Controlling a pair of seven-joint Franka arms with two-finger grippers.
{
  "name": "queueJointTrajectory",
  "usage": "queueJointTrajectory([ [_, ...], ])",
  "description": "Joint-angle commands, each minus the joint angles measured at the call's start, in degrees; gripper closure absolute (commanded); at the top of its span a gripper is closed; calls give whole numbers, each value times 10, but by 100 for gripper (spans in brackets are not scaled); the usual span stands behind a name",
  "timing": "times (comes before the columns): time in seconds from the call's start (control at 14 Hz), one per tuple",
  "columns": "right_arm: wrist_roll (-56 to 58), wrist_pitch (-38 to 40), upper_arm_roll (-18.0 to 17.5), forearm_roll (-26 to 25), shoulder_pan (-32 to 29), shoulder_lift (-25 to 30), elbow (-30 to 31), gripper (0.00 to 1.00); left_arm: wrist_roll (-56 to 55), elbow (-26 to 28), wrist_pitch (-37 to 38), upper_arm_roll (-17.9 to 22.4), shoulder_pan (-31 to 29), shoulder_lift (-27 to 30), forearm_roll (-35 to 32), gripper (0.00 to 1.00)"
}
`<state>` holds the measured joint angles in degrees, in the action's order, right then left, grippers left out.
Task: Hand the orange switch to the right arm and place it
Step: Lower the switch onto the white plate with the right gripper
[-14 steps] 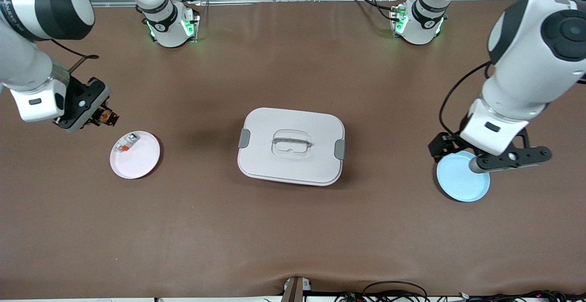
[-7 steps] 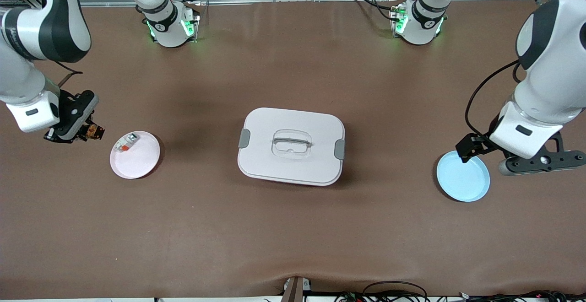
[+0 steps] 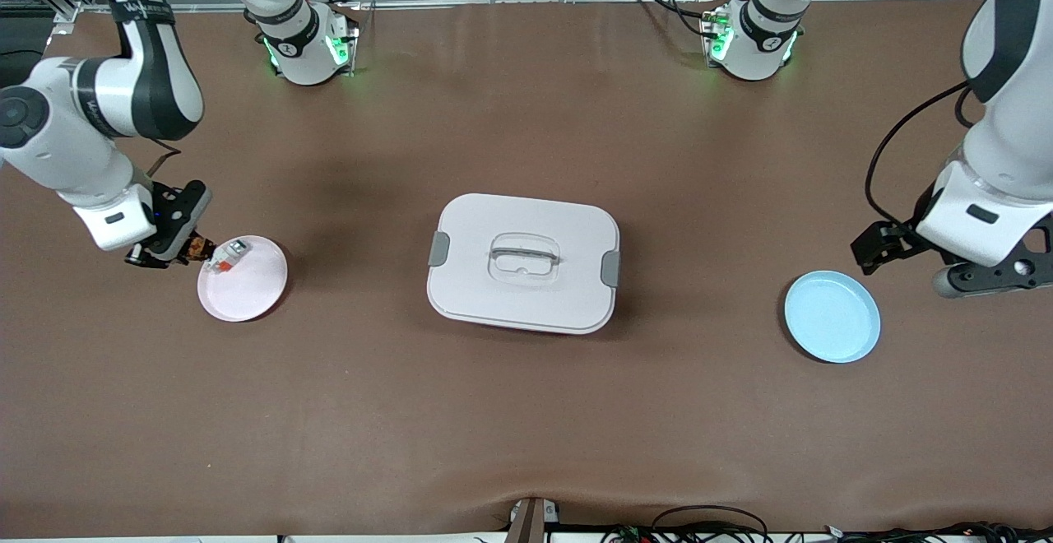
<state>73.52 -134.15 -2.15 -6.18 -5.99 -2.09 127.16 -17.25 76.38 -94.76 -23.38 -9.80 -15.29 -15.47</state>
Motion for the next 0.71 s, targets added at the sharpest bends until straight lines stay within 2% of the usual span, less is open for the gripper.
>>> queueJointTrajectory([
  [0.0,6,-25,-8,-15,-9,-6,25,90,47,23,20,64,29,51,70,0],
  [0.21,13,-47,-8,-29,-9,-39,30,90,96,67,39,129,57,111,130,0],
  [0.43,28,-73,-8,-40,-11,-79,22,90,129,108,76,145,69,159,139,0],
  [0.64,28,-75,-8,-40,-12,-114,2,88,128,142,77,147,75,189,140,0],
])
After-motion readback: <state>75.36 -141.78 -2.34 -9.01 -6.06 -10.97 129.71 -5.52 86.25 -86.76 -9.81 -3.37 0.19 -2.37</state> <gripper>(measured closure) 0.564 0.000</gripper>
